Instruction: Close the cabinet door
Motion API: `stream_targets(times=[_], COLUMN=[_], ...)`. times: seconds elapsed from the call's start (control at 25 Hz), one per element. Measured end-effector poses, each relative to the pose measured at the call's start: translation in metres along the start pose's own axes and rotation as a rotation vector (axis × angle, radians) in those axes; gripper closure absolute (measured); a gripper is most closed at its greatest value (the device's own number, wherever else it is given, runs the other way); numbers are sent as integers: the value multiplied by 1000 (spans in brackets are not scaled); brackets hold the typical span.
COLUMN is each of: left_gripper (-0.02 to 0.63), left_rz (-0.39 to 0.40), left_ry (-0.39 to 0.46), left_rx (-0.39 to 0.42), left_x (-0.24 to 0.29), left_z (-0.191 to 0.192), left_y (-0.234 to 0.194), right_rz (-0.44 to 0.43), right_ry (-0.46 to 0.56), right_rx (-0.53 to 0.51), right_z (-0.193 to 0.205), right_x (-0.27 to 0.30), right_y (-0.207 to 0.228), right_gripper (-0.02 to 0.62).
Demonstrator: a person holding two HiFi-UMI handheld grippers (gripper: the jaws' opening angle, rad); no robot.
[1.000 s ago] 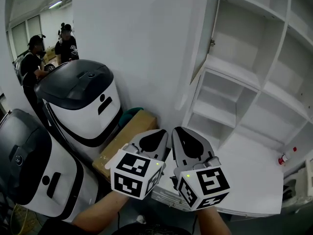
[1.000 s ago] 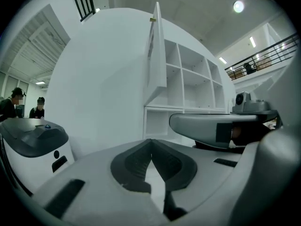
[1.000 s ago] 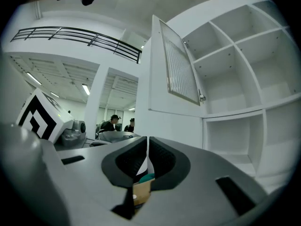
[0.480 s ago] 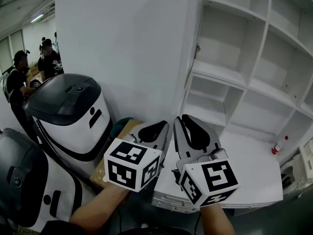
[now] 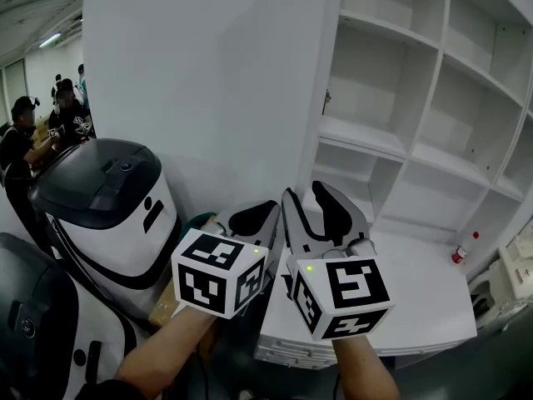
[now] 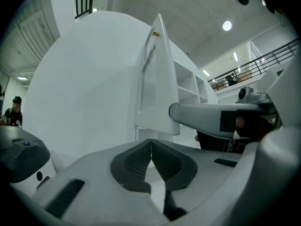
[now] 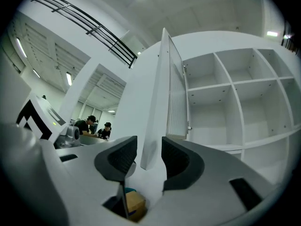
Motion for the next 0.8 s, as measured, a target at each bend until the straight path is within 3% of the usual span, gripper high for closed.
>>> stream_targets(times=[0.36,0.8], left_gripper=[592,592], left_rz=[-1,75], left_ry=[25,61], left_rx=[-20,1], left_x=[-4,10], left_z=[-8,-21], left_y=[-19,7], right_rz=[110,107], right_ry=[-12,-4], right_rx=[3,22], right_z=[-5,-4], right_x=[19,6], right_y=[3,19], right_gripper=[434,468])
Point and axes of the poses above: the fingertips, and each gripper's own axes: x forward along the fingers, y to its right, z out of its underside, the point moved 3 cm from there along -x, backward along the fingers, and after that the axes turned 4 degrees about -y, right-handed, at the moved point
